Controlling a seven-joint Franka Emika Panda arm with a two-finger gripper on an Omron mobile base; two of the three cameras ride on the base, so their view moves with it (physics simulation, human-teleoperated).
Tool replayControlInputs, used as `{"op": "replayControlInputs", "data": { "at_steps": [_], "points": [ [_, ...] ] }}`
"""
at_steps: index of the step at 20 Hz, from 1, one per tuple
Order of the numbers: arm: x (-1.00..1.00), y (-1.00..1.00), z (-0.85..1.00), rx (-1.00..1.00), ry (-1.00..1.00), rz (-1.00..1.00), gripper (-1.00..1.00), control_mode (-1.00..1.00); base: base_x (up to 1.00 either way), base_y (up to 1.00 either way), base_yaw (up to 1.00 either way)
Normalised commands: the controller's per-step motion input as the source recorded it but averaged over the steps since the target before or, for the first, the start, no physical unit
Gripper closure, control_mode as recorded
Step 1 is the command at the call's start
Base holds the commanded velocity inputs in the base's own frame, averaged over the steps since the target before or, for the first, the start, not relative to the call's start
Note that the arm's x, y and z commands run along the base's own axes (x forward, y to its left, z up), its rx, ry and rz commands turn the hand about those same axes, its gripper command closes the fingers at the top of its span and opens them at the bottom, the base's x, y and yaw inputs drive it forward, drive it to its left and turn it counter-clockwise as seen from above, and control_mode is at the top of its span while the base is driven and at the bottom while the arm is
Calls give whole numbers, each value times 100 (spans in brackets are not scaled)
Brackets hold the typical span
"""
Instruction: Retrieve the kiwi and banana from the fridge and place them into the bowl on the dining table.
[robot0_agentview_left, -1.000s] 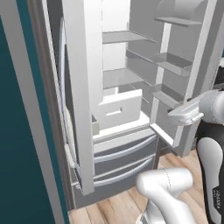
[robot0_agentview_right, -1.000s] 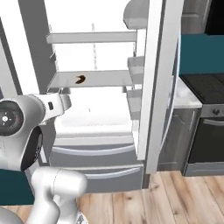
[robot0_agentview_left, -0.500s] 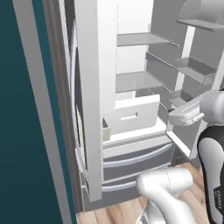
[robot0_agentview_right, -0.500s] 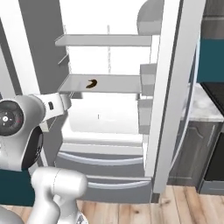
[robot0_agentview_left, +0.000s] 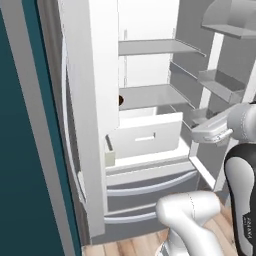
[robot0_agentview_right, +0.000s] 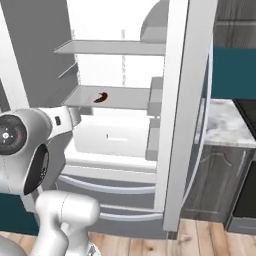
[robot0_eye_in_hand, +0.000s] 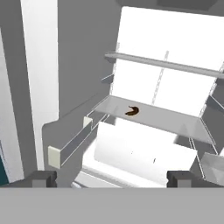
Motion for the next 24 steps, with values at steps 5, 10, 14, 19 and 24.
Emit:
{"op": "replayControlInputs", "data": {
  "at_steps": [5, 10, 14, 19, 24],
  "points": [
    [0, 0, 0, 0, 0, 0, -100, 100, 48, -14, 11],
    [0, 0, 0, 0, 0, 0, -100, 100, 80, 0, 7],
    [0, 0, 0, 0, 0, 0, -100, 100, 82, 0, 6],
    [0, 0, 0, 0, 0, 0, -100, 100, 72, 0, 6],
    [0, 0, 0, 0, 0, 0, -100, 100, 33, 0, 5]
  ]
}}
